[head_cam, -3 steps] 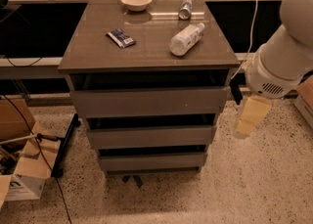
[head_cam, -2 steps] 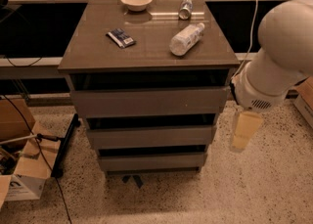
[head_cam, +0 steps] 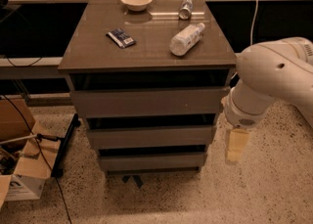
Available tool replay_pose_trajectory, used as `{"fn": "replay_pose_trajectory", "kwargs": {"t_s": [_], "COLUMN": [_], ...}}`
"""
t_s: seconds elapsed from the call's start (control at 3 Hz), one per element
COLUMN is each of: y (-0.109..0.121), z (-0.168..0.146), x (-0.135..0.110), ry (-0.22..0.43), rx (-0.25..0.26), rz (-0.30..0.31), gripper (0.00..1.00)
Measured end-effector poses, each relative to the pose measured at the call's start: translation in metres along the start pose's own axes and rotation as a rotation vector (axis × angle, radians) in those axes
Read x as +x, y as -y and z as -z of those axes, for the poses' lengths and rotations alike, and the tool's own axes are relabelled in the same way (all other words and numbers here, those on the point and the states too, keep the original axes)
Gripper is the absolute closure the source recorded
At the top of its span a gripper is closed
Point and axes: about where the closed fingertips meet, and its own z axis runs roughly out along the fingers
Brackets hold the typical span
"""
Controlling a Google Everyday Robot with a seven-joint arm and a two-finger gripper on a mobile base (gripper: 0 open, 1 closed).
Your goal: Open bottom drawer
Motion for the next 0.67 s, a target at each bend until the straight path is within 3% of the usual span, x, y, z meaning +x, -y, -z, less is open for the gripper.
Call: {"fn": "replay_pose_trajectory", "kwargs": {"t_s": [0.33,0.67], "y": [0.008,0.003], "z": [-0.061,-0.079], "x": [0.018,0.021], "ry": [-0.028,-0.029], "rx": [-0.083,-0.118], "rz": [-0.068,-0.081], "gripper": [0.00,0.00]}}
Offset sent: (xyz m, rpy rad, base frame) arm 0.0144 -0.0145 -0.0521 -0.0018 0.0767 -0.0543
